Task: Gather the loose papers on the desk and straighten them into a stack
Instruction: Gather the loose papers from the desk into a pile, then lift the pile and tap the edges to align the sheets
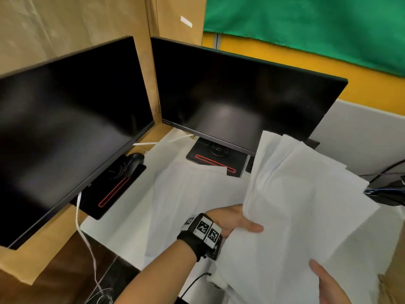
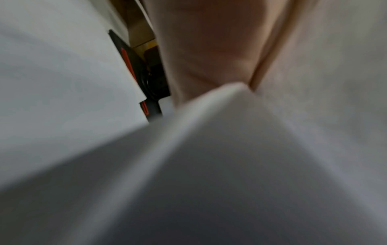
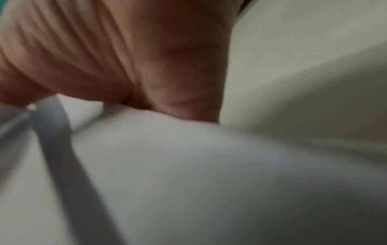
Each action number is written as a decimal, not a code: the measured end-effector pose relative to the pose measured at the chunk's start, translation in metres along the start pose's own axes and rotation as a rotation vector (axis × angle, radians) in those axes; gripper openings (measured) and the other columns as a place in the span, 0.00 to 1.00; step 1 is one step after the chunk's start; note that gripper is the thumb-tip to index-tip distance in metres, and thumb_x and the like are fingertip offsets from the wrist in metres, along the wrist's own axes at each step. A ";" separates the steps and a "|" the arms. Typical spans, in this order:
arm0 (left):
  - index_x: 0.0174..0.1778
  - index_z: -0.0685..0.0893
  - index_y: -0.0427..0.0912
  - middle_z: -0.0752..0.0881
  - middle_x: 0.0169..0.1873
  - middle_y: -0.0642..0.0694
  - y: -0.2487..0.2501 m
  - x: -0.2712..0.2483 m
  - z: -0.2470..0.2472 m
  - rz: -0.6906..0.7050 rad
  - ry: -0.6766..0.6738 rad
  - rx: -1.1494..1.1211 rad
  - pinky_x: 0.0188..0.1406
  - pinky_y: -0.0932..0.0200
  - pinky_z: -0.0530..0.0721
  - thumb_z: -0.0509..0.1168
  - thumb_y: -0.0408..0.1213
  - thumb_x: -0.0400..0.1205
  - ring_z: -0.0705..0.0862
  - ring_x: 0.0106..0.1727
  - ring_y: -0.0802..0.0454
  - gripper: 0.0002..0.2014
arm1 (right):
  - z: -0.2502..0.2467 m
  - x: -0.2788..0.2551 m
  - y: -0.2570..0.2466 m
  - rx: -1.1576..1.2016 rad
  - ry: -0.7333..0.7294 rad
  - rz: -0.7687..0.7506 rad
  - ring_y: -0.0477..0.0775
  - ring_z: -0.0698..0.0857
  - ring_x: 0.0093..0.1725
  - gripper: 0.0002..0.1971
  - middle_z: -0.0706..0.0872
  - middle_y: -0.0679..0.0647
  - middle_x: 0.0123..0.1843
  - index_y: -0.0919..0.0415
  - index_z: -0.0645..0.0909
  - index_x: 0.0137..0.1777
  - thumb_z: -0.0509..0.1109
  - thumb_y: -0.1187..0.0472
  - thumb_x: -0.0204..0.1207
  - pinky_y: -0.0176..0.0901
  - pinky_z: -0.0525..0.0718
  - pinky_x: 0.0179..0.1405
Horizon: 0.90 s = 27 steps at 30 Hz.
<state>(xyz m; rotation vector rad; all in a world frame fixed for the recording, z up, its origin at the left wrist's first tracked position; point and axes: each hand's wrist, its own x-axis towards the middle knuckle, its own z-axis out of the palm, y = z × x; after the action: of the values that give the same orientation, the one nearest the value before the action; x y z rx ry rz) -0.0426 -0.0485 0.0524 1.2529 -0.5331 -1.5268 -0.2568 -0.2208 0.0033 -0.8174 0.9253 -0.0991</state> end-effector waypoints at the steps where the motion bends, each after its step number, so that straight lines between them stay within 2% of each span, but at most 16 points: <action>1: 0.73 0.75 0.38 0.84 0.61 0.43 0.000 -0.001 -0.003 0.008 0.022 -0.002 0.62 0.53 0.83 0.65 0.25 0.78 0.84 0.61 0.46 0.25 | 0.000 -0.007 -0.004 0.000 -0.036 0.014 0.61 0.94 0.38 0.10 0.95 0.58 0.44 0.54 0.87 0.52 0.68 0.63 0.72 0.55 0.81 0.58; 2: 0.73 0.74 0.37 0.83 0.65 0.39 -0.003 -0.001 -0.008 0.002 0.058 0.000 0.66 0.50 0.82 0.66 0.26 0.77 0.82 0.65 0.42 0.26 | -0.006 -0.007 -0.006 -0.025 -0.031 0.013 0.67 0.93 0.45 0.19 0.95 0.60 0.46 0.58 0.83 0.60 0.71 0.64 0.67 0.59 0.75 0.67; 4: 0.72 0.75 0.35 0.80 0.70 0.35 -0.012 -0.002 -0.016 -0.039 0.157 0.024 0.68 0.46 0.79 0.66 0.27 0.78 0.81 0.66 0.41 0.25 | -0.017 -0.003 -0.011 -0.143 0.004 0.024 0.69 0.87 0.58 0.30 0.93 0.65 0.55 0.61 0.78 0.69 0.74 0.67 0.63 0.64 0.71 0.74; 6: 0.72 0.75 0.35 0.82 0.66 0.36 -0.025 -0.002 -0.021 -0.082 0.292 0.049 0.62 0.48 0.83 0.66 0.29 0.79 0.84 0.57 0.45 0.24 | -0.020 -0.001 -0.014 -0.236 0.067 0.047 0.70 0.86 0.62 0.35 0.90 0.67 0.60 0.64 0.78 0.70 0.79 0.65 0.58 0.67 0.72 0.74; 7: 0.73 0.74 0.36 0.83 0.63 0.38 -0.032 -0.003 -0.026 -0.110 0.431 0.112 0.58 0.51 0.84 0.67 0.33 0.79 0.85 0.53 0.48 0.25 | -0.023 0.001 -0.012 -0.263 0.101 0.020 0.70 0.86 0.62 0.37 0.91 0.65 0.58 0.64 0.80 0.68 0.81 0.64 0.54 0.67 0.72 0.74; 8: 0.75 0.72 0.38 0.82 0.63 0.40 -0.040 -0.006 -0.034 -0.148 0.631 0.229 0.59 0.52 0.83 0.69 0.38 0.77 0.84 0.55 0.48 0.29 | -0.026 0.001 -0.011 -0.316 0.144 -0.020 0.69 0.86 0.61 0.37 0.93 0.62 0.53 0.63 0.81 0.67 0.82 0.63 0.53 0.66 0.73 0.74; 10: 0.81 0.57 0.43 0.69 0.76 0.38 -0.059 -0.017 -0.056 -0.313 1.019 0.475 0.74 0.44 0.71 0.73 0.52 0.70 0.70 0.75 0.41 0.47 | -0.027 -0.002 -0.009 -0.372 0.172 -0.084 0.66 0.83 0.60 0.26 0.93 0.52 0.43 0.57 0.84 0.61 0.80 0.69 0.60 0.62 0.72 0.73; 12: 0.83 0.36 0.50 0.44 0.84 0.38 -0.075 -0.034 -0.075 -0.559 1.205 0.541 0.76 0.28 0.57 0.74 0.66 0.59 0.47 0.84 0.35 0.67 | -0.031 -0.007 -0.008 -0.353 0.202 -0.144 0.65 0.80 0.62 0.23 0.87 0.47 0.47 0.55 0.83 0.58 0.79 0.75 0.65 0.59 0.71 0.72; 13: 0.80 0.29 0.53 0.35 0.83 0.38 -0.080 -0.042 -0.079 -0.642 1.238 0.520 0.74 0.23 0.53 0.74 0.69 0.53 0.40 0.84 0.34 0.73 | -0.034 -0.007 -0.007 -0.341 0.189 -0.109 0.67 0.81 0.61 0.30 0.88 0.51 0.51 0.60 0.82 0.61 0.86 0.70 0.58 0.60 0.73 0.71; 15: 0.78 0.24 0.54 0.30 0.82 0.36 -0.085 -0.049 -0.084 -0.696 1.257 0.481 0.73 0.20 0.52 0.76 0.70 0.46 0.37 0.84 0.33 0.79 | -0.049 0.003 -0.003 -0.362 0.211 -0.043 0.71 0.84 0.57 0.51 0.88 0.66 0.57 0.70 0.79 0.64 0.93 0.57 0.36 0.67 0.77 0.69; 17: 0.79 0.28 0.54 0.40 0.83 0.37 -0.084 -0.048 -0.085 -0.665 1.263 0.507 0.73 0.24 0.58 0.79 0.66 0.46 0.47 0.83 0.34 0.78 | -0.052 0.004 -0.002 -0.349 0.229 -0.080 0.68 0.82 0.60 0.44 0.85 0.64 0.64 0.67 0.78 0.67 0.89 0.62 0.48 0.64 0.72 0.74; 19: 0.80 0.34 0.54 0.55 0.79 0.38 -0.079 -0.046 -0.087 -0.604 1.271 0.532 0.72 0.29 0.66 0.82 0.60 0.46 0.61 0.78 0.35 0.76 | -0.045 0.005 -0.003 -0.321 0.188 -0.054 0.68 0.83 0.64 0.35 0.89 0.62 0.61 0.64 0.80 0.66 0.82 0.63 0.55 0.66 0.71 0.75; 22: 0.80 0.39 0.52 0.69 0.72 0.33 -0.077 -0.043 -0.092 -0.422 1.248 0.392 0.67 0.35 0.76 0.85 0.41 0.53 0.75 0.70 0.32 0.70 | -0.036 0.005 -0.005 -0.223 0.062 -0.006 0.71 0.88 0.58 0.28 0.92 0.67 0.55 0.66 0.81 0.65 0.76 0.67 0.61 0.64 0.80 0.64; 24: 0.78 0.53 0.41 0.77 0.67 0.31 -0.076 -0.048 -0.094 -0.407 1.200 0.404 0.62 0.42 0.81 0.83 0.37 0.59 0.80 0.64 0.33 0.57 | -0.027 0.004 -0.008 -0.236 0.030 -0.011 0.73 0.89 0.56 0.25 0.91 0.70 0.57 0.70 0.81 0.64 0.73 0.69 0.65 0.62 0.82 0.61; 26: 0.67 0.73 0.34 0.84 0.61 0.34 -0.075 -0.052 -0.092 -0.398 1.093 0.482 0.50 0.52 0.84 0.80 0.40 0.64 0.84 0.55 0.39 0.37 | -0.021 0.002 -0.008 -0.221 -0.024 -0.014 0.73 0.88 0.58 0.23 0.89 0.72 0.59 0.72 0.81 0.65 0.73 0.70 0.68 0.64 0.80 0.64; 27: 0.62 0.79 0.33 0.86 0.56 0.36 -0.076 -0.052 -0.089 -0.340 1.022 0.454 0.42 0.57 0.83 0.78 0.40 0.67 0.84 0.49 0.43 0.29 | -0.019 0.003 -0.008 -0.218 -0.051 -0.026 0.74 0.88 0.59 0.24 0.89 0.72 0.60 0.72 0.80 0.66 0.75 0.70 0.68 0.65 0.80 0.66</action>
<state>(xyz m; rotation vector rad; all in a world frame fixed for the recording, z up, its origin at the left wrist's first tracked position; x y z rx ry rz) 0.0000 0.0488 -0.0192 2.3319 0.0345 -0.8247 -0.2669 -0.2385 0.0001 -1.0291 0.8871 0.0004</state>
